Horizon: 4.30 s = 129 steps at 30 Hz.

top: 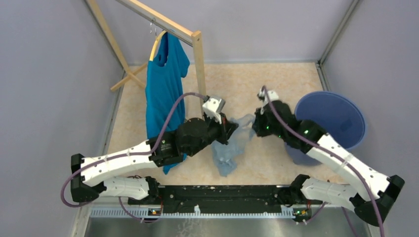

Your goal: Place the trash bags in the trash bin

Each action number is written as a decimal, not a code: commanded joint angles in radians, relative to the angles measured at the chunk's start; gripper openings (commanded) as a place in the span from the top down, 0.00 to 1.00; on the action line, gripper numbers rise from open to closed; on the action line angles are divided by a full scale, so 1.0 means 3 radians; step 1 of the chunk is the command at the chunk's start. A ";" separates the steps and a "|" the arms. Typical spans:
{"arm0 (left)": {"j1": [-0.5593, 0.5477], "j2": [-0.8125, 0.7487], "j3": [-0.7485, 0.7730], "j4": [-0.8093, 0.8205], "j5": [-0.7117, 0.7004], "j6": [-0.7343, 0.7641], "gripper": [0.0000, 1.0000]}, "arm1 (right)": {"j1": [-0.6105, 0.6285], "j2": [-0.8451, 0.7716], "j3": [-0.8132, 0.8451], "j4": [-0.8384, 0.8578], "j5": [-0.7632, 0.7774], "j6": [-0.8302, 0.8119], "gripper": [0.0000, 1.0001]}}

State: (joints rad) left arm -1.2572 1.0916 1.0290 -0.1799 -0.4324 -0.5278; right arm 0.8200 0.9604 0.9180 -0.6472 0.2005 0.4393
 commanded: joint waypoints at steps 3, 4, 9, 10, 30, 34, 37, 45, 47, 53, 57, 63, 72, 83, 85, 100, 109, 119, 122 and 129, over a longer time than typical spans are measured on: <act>-0.0003 -0.0008 0.1324 0.0956 0.1129 0.0914 1.00 | -0.0199 -0.0146 0.2441 -0.0365 -0.0168 -0.0627 1.00; -0.0007 -0.0041 0.1334 0.1113 0.1319 0.0957 1.00 | -0.0197 -0.0258 0.2562 -0.0187 -0.0425 -0.0677 1.00; -0.0004 -0.0194 0.0583 0.1074 0.0734 0.0774 1.00 | -0.0198 -0.0790 0.1552 0.0346 -0.0500 -0.0658 1.00; -0.0003 -0.0225 0.0349 0.0984 0.0473 0.0633 1.00 | -0.0197 -0.0798 0.1210 0.0276 -0.0425 -0.0626 1.00; 0.0044 0.0136 0.1737 0.1025 0.1666 0.1137 1.00 | -0.0197 -0.0366 0.2686 0.0420 -0.0593 -0.0968 1.00; 0.0046 -0.0285 0.0332 0.1015 0.0656 0.0793 1.00 | -0.0200 -0.0735 0.1353 0.0394 -0.0650 -0.0703 1.00; 0.0049 -0.0607 -0.0554 0.0591 0.0298 0.0197 1.00 | -0.0197 -0.1012 0.0188 0.0530 -0.1081 -0.0293 1.00; 0.0064 -0.1132 -0.0390 0.0554 0.0205 0.0630 1.00 | -0.0192 -0.0812 0.0658 0.0545 -0.1003 -0.0663 1.00; 0.0064 -0.0658 0.0504 0.0382 0.0419 0.1063 1.00 | -0.0193 -0.0367 0.1646 0.0225 -0.0640 -0.1083 1.00; 0.0062 -0.0347 0.1553 0.0218 0.1178 0.1291 1.00 | -0.0195 -0.0404 0.2785 0.0220 -0.0821 -0.1253 1.00; 0.0064 -0.0832 -0.0036 0.0482 0.0096 0.0681 1.00 | -0.0192 -0.0845 0.1244 0.0400 -0.0733 -0.0757 1.00; 0.0064 -0.1374 -0.0893 -0.0239 -0.0266 -0.0153 1.00 | -0.0196 -0.1275 -0.0228 0.0546 -0.1020 -0.0131 1.00; 0.0074 -0.0245 0.2106 -0.0018 0.1269 0.1450 1.00 | -0.0200 -0.0028 0.3182 -0.0080 -0.0917 -0.1194 1.00; 0.0077 -0.0778 -0.0937 0.0360 0.0093 -0.0169 1.00 | -0.0201 -0.0918 -0.0081 0.0739 -0.1150 -0.0225 1.00; 0.0097 -0.0775 -0.1108 0.0278 0.0076 -0.0332 1.00 | -0.0197 -0.0979 -0.0454 0.0815 -0.1056 -0.0070 1.00; 0.0419 -0.0489 0.0797 0.0848 0.1711 0.0825 1.00 | -0.0197 -0.0853 0.1795 0.0435 -0.0901 -0.0805 1.00; 0.0515 -0.1076 -0.1176 0.0678 0.0613 -0.0247 1.00 | -0.0194 -0.1049 -0.0465 0.0773 -0.1107 0.0007 1.00; 0.0753 -0.0065 0.1902 0.0452 0.2764 0.0883 1.00 | -0.0196 -0.0377 0.2589 0.0465 -0.1446 -0.0953 1.00; 0.0749 -0.0361 0.1269 0.0845 0.2540 0.0812 1.00 | -0.0197 -0.0687 0.2180 0.0785 -0.1463 -0.0828 1.00; 0.0755 -0.0798 -0.0807 0.0183 0.0603 0.0008 1.00 | -0.0198 -0.0840 -0.0248 0.0692 -0.0798 -0.0388 1.00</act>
State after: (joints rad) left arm -1.0348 0.7811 1.0546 0.1299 0.0189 -0.3645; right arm 0.7578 0.5503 1.1934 -0.2508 -0.1371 0.2390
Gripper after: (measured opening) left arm 0.008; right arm 0.004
